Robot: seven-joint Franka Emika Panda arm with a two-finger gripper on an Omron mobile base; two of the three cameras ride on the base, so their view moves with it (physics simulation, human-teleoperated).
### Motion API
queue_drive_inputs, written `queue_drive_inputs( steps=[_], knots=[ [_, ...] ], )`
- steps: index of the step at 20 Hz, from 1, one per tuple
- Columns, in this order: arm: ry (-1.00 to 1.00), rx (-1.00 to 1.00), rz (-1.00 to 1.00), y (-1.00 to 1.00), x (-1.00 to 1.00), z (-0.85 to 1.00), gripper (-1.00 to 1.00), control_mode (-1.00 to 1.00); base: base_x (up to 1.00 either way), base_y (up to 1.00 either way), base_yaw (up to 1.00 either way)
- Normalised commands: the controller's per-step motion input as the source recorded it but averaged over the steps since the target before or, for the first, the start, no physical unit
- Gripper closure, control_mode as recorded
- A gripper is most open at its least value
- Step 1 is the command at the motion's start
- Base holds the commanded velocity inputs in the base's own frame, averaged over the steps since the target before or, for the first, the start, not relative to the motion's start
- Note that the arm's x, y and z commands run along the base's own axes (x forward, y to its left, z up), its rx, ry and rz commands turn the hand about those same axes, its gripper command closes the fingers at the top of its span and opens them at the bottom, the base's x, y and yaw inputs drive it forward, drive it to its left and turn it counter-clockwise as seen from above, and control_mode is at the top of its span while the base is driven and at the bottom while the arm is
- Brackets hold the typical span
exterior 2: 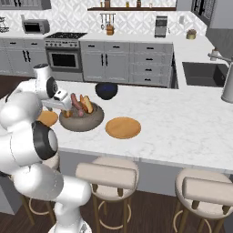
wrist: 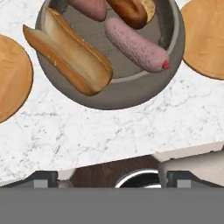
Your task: Place one bun and one sausage from the bowl on each plate.
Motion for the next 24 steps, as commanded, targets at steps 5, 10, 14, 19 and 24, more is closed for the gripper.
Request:
queue_drive_inputs(
  steps=[5, 10, 14, 19, 24],
  knots=[
    [0.18, -0.16, 0.37, 0.12, 0.92, -0.46, -1.0, -1.0, 0.0, 0.0, 0.0],
    [0.1, -0.12, 0.27, 0.06, 0.46, -0.36, -1.0, -1.0, 0.0, 0.0, 0.0],
    [0.01, -0.07, 0.0, 0.13, 0.55, -0.41, -1.0, -1.0, 0.0, 0.0, 0.0],
    [-0.08, 0.0, 0.0, 0.0, 0.43, -0.32, -1.0, -1.0, 0.0, 0.0, 0.0],
    [-0.01, 0.01, 0.0, -0.01, -0.07, -0.43, 1.0, -1.0, 0.0, 0.0, 0.0]
  ],
)
